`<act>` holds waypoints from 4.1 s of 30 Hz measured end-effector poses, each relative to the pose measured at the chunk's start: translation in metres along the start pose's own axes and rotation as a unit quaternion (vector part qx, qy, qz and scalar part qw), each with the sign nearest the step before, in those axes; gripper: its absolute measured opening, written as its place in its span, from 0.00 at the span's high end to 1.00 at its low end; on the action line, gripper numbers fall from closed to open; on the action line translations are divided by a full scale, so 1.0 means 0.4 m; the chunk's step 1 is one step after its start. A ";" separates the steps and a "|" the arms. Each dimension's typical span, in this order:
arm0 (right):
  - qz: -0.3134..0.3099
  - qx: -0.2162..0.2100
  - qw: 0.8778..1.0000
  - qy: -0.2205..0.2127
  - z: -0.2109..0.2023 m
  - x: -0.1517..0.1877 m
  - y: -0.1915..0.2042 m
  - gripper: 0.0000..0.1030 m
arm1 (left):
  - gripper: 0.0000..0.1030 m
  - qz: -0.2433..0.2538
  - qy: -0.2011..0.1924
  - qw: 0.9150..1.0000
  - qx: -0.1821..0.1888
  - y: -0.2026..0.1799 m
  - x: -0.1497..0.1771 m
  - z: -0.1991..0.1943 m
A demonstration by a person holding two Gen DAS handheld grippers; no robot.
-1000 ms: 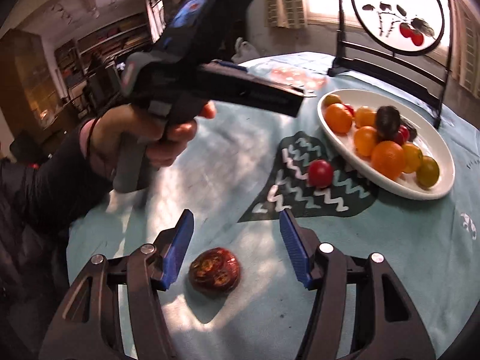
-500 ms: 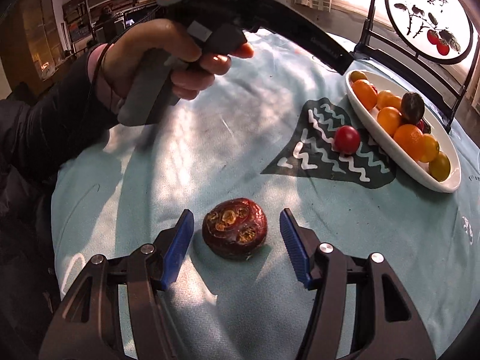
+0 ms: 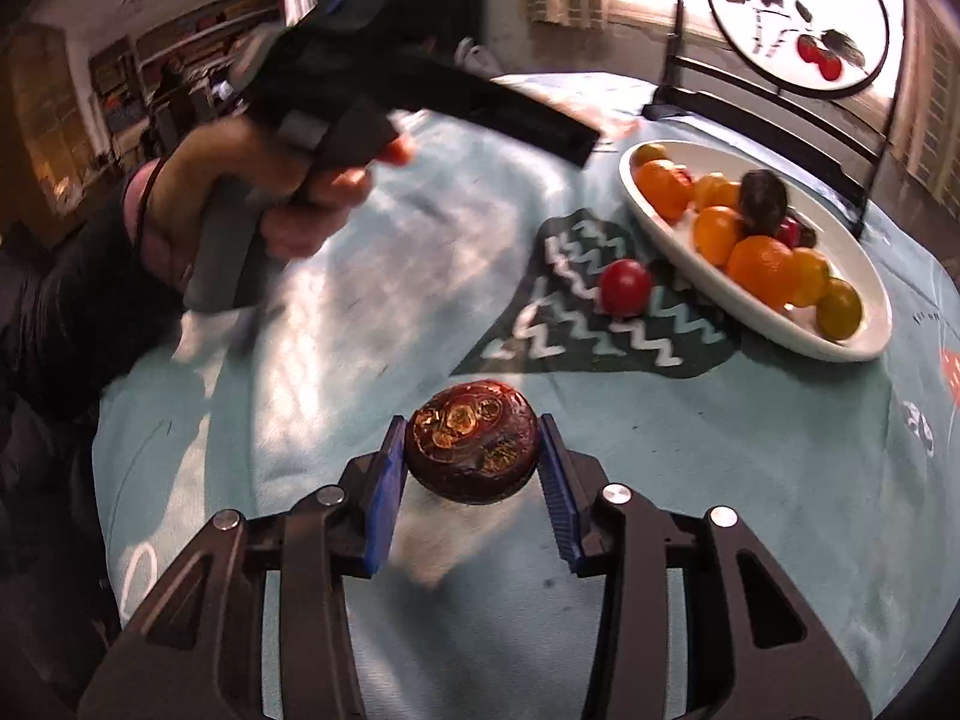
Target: Organize fruits
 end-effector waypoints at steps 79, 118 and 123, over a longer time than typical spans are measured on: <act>0.277 0.175 0.930 -0.169 0.032 -0.264 -0.485 0.58 | 0.70 -0.025 0.058 0.990 0.128 -0.155 -0.236 0.258; 0.183 0.203 0.953 -0.130 -0.083 -0.180 -0.289 0.01 | 0.02 -0.023 -0.042 0.998 0.050 -0.034 -0.158 -0.085; 0.150 0.224 0.951 -0.153 -0.119 -0.100 -0.231 0.01 | 0.02 -0.018 -0.041 0.998 0.045 -0.021 -0.057 -0.143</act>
Point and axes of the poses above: each gripper's, at about its wrist camera, not at the fingertips, and z roughly the way its jaws point, y to its left, x to its underside, the point moved 3 cm from there along z, roughly the way its jaws point, and after that the axes turned 11 degrees about -y, right-handed, at the moved point
